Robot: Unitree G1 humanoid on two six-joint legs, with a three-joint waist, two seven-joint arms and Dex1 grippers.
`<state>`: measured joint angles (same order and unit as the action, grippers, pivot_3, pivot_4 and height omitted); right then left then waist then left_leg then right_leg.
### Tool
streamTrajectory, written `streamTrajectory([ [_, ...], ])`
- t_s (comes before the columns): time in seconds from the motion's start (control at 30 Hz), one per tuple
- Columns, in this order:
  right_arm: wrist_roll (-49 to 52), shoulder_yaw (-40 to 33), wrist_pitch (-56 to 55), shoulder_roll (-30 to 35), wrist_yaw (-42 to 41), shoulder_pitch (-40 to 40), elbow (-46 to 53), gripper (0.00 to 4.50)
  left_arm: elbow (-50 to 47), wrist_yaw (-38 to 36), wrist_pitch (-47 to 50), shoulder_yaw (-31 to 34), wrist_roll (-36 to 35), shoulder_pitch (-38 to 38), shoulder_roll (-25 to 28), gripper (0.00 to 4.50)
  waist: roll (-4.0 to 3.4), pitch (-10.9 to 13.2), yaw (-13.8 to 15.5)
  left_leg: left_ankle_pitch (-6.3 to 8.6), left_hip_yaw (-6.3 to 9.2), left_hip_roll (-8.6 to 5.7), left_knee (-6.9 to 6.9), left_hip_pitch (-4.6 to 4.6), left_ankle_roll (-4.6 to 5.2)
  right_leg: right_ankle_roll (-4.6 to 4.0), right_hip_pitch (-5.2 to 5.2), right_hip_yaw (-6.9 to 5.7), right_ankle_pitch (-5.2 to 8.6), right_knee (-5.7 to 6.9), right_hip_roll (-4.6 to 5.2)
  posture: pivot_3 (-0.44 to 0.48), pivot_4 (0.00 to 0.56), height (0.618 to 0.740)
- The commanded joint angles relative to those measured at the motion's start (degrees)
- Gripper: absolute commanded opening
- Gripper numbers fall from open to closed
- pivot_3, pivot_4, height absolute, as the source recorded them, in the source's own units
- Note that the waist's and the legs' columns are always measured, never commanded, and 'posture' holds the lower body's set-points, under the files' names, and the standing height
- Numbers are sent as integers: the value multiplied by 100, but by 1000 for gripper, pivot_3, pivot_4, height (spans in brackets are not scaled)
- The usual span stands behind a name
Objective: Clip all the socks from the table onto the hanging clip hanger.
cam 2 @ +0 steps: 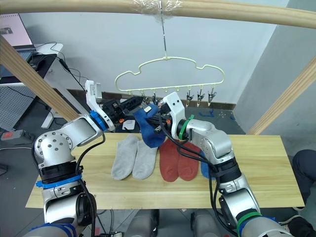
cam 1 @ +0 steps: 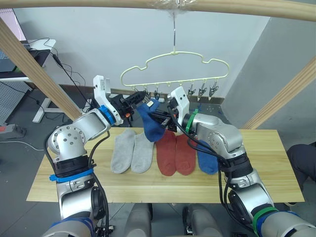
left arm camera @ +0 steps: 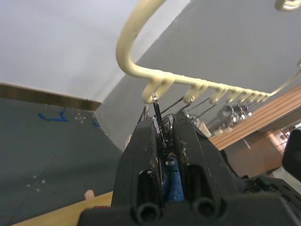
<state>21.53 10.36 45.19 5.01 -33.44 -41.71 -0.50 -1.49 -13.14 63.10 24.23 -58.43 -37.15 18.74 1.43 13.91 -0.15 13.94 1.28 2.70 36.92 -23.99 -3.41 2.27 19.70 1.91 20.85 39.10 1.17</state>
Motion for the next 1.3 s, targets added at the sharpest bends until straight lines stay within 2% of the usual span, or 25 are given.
streamTrajectory([
  [0.03, 18, -42, -143, -70, 18, -73, 30, 0, -319, -204, -115, -32, -155, 22, 78, 1037, 0, 0, 0, 0, 0, 0, -1, 0, 0, 0, 1, 0, 0, 0, 0, 70, 251, 740],
  [0.27, -5, -39, -229, -176, 61, -120, -112, 0, -380, -211, -53, -15, -246, 64, 157, 3204, -1, 1, 1, 0, 0, 1, -1, 0, 0, 0, 2, 1, 0, 1, 0, 76, 247, 740],
  [0.4, 99, -39, -122, -335, 91, -95, -155, 0, -445, -260, -24, -67, -237, 117, 319, 4332, -1, 1, 1, 0, 0, 1, -2, 0, 0, 0, 3, 2, 0, 1, 0, 79, 245, 740],
  [0.43, 162, -61, -48, -411, 110, -79, -174, 0, -479, -297, -28, -102, -192, 149, 391, 4464, -1, 1, 0, 0, 0, 1, -3, 0, 0, 0, 4, 2, 0, 1, 0, 79, 245, 740],
  [0.53, 282, -155, 120, -603, 151, -53, -274, 0, -573, -433, -65, -231, -99, 255, 581, 4464, -1, 1, -10, 0, -1, 1, -10, 0, 0, 0, 10, 8, 0, 2, 0, 86, 241, 740],
  [0.63, 659, -690, 413, -989, 446, -136, -618, 0, -684, -557, -45, -350, -60, 359, 769, 4464, -1, 1, 0, 0, -1, 2, -10, -2, -1, 0, 16, 7, 0, 6, 0, 96, 238, 740],
  [0.67, 817, -855, 522, -1088, 465, -172, -723, 547, -745, -623, -84, -434, 24, 404, 861, 4500, -1, 1, 1, -1, -1, 2, -9, -3, -1, 0, 19, 8, 0, 8, 0, 96, 238, 740],
  [0.7, 826, -921, 547, -1117, 521, -201, -799, 758, -770, -631, -131, -473, 82, 421, 902, 4500, -2, 1, 2, -1, 0, 2, -8, -5, -2, 0, 20, 7, 0, 9, 1, 96, 238, 740],
  [0.83, 643, -808, 497, -961, 556, -112, -818, 2103, -797, -648, -357, -555, 300, 479, 975, 4500, -2, 1, 16, -1, -7, -2, -5, -12, -2, -1, 37, 9, 0, 26, 0, 102, 232, 740],
  [1.07, 389, -327, 479, -190, 378, 768, -86, 4485, -1173, -864, -585, -776, 627, 925, 1162, 4500, -1, 1, 10, -1, -15, 0, -5, -28, -2, -1, 59, 22, 0, 36, 0, 95, 226, 740],
  [1.13, 403, -312, 493, -34, 379, 939, 90, 4485, -1267, -890, -662, -832, 739, 1021, 1194, 4500, -1, 1, 10, -2, -16, 0, -3, -38, -2, -1, 67, 24, 0, 39, 0, 95, 226, 740],
  [1.3, -113, -14, -106, 1077, 142, 1561, 1066, 4485, -1697, -850, -1564, -1066, 1509, 1508, 1078, 4500, -2, 1, 15, -3, -15, -1, 1, -39, -4, 0, 67, 25, 0, 42, -1, 92, 234, 740],
])
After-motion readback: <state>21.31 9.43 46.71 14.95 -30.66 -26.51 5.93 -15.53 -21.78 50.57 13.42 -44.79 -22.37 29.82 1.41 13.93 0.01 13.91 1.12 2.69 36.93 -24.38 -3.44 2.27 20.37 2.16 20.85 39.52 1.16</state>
